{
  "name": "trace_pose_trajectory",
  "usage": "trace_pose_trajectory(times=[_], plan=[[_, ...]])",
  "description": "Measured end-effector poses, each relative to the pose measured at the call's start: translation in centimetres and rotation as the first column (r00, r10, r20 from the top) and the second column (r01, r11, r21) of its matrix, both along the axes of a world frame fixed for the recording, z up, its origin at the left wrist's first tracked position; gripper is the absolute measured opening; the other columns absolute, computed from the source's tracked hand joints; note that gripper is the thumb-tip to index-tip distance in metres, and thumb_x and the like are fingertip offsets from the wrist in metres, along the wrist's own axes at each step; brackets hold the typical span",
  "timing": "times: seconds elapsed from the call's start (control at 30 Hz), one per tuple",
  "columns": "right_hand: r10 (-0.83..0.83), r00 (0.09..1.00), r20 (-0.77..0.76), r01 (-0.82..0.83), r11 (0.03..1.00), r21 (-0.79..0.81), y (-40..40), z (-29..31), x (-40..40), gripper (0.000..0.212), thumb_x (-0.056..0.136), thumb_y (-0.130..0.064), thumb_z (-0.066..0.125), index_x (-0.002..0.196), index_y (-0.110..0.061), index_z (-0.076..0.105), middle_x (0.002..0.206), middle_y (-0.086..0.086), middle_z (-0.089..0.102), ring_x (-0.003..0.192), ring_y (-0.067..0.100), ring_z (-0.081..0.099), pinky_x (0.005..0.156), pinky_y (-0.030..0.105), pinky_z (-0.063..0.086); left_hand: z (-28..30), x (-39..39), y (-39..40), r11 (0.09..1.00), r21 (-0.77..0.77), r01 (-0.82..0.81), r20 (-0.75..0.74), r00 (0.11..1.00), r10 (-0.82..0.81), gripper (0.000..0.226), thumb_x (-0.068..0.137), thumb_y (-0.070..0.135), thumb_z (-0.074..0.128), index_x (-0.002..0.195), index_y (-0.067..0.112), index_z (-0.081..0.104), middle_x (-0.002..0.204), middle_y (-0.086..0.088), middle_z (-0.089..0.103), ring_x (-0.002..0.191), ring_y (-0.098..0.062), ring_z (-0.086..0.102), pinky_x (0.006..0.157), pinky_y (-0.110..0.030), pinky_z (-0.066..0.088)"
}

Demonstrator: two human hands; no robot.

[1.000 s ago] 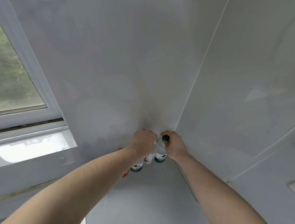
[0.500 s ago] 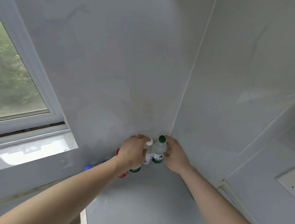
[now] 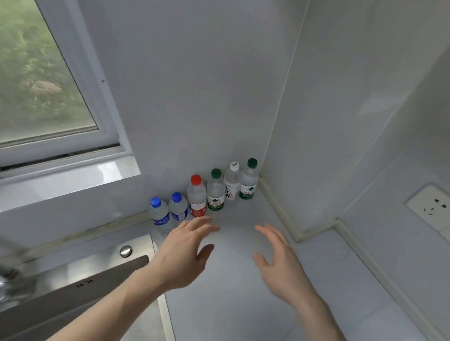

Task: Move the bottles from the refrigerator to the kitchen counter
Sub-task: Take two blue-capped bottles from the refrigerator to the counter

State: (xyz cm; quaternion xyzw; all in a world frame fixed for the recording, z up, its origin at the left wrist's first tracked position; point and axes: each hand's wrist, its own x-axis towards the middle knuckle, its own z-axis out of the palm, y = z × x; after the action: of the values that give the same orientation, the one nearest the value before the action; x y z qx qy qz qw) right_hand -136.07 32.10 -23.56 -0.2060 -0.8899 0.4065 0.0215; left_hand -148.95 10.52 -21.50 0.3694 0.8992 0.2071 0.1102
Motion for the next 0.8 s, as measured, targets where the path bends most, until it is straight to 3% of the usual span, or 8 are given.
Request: trace_pose_trajectory(times=[0.23,0.47,0.63,0.8], plan=[[-0.062,0.997,0.053,0.061,0.998,0.020,-3.3,1.7,7.7,0.055,0.103,-0.027,0.060,0.154,-0.033,0.042,0.163,-0.021,0.027,0.150,-0.002,0.024,0.112,0.011,0.016,0.6,5.2,-2.3,0.997,-0.010,0.080,0.080,0.994,-0.079,0.044,0.102,0.039,0.055,0.146,0.039,0.047,0.160,0.016,0.034,0.143,-0.012,0.037,0.116,-0.033,0.036],[-0.245,0.963,0.117,0.246,0.969,0.008,-7.9,3.5,16.9,0.055,0.105,-0.030,0.057,0.155,-0.041,0.037,0.165,-0.028,0.018,0.147,-0.010,0.021,0.116,0.014,0.016,0.7,9.6,-4.1,0.963,0.009,0.270,0.101,0.958,-0.269,0.043,0.102,0.038,0.054,0.145,0.040,0.047,0.160,0.017,0.033,0.143,-0.012,0.035,0.116,-0.030,0.033],[-0.415,0.899,0.140,0.413,0.910,0.047,-13.0,4.6,24.7,0.056,0.105,-0.030,0.056,0.155,-0.044,0.035,0.165,-0.029,0.015,0.150,-0.007,0.019,0.117,0.014,0.015,0.5,13.6,-3.6,0.887,0.056,0.458,0.105,0.881,-0.462,0.043,0.101,0.036,0.057,0.143,0.039,0.051,0.158,0.016,0.037,0.141,-0.016,0.039,0.115,-0.030,0.031],[-0.616,0.777,0.128,0.609,0.788,0.090,-17.3,6.3,34.1,0.056,0.104,-0.033,0.058,0.154,-0.046,0.035,0.165,-0.031,0.015,0.151,-0.006,0.020,0.113,0.011,0.015,1.5,20.4,-1.7,0.752,0.101,0.651,0.102,0.746,-0.659,0.043,0.100,0.034,0.059,0.142,0.040,0.052,0.156,0.021,0.037,0.139,-0.013,0.040,0.113,-0.028,0.035]])
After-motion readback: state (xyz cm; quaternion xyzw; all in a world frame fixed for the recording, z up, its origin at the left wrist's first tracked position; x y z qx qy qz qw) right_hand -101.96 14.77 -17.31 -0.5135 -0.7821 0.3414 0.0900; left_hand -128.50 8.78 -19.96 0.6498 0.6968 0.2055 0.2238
